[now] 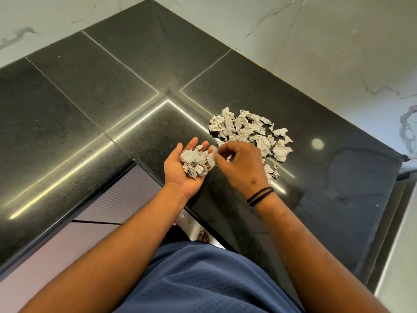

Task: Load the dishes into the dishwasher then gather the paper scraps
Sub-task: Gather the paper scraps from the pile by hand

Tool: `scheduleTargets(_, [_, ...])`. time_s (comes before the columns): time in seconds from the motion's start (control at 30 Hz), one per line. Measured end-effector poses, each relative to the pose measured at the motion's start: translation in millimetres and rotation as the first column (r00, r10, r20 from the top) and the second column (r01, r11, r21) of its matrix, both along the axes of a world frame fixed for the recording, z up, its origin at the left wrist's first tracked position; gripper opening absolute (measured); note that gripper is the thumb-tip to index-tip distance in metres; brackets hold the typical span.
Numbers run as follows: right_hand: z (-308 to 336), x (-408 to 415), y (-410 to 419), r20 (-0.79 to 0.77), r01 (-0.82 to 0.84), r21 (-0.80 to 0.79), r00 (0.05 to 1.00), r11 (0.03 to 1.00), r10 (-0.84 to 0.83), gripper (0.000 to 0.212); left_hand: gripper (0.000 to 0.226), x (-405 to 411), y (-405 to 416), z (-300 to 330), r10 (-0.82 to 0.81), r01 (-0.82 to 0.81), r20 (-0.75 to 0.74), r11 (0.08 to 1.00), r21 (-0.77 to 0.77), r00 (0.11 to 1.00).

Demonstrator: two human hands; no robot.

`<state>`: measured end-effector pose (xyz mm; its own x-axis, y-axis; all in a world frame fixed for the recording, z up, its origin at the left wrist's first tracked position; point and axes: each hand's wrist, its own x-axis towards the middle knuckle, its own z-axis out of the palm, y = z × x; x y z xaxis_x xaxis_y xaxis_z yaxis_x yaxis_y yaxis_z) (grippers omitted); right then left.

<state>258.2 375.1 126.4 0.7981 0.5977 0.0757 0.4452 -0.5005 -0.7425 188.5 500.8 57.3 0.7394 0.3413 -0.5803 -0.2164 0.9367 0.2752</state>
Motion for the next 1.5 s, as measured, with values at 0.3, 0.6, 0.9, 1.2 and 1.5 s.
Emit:
scheduleTargets(0.3, [-3, -35, 41, 0.301, 0.038, 0.266, 0.946, 0.963, -0.12, 0.035, 0.045, -29, 10, 14, 0.054, -0.049, 0.1, 0.998, -0.05, 0.994])
scheduleTargets(0.6, [-1, -129, 91, -0.71, 0.329, 0.51, 0.682, 0.795, 0.174, 0.034, 0.056, -122, 31, 43, 0.288, -0.276, 0.122, 0.955, -0.111, 0.95])
scheduleTargets(0.9, [-44, -296, 132, -0.872, 0.238, 0.429, 0.361, 0.871, 0.331, 0.025, 0.051, -302, 27, 19, 0.628, -0.61, 0.068, 0.772, -0.177, 0.775])
scheduleTargets(1.2, [-155, -468, 104, -0.975, 0.101, 0.156, 0.173, 0.983, 0.137, 0.035, 0.052, -473, -31, -77, 0.822, -0.831, -0.155, 0.515, -0.21, 0.548])
scheduleTargets(1.5, [-327, -568, 80, -0.965, -0.03, -0.155, 0.218, 0.987, -0.145, 0.028, 0.038, -552, -66, -231, 0.81, -0.937, -0.473, 0.276, -0.215, 0.347])
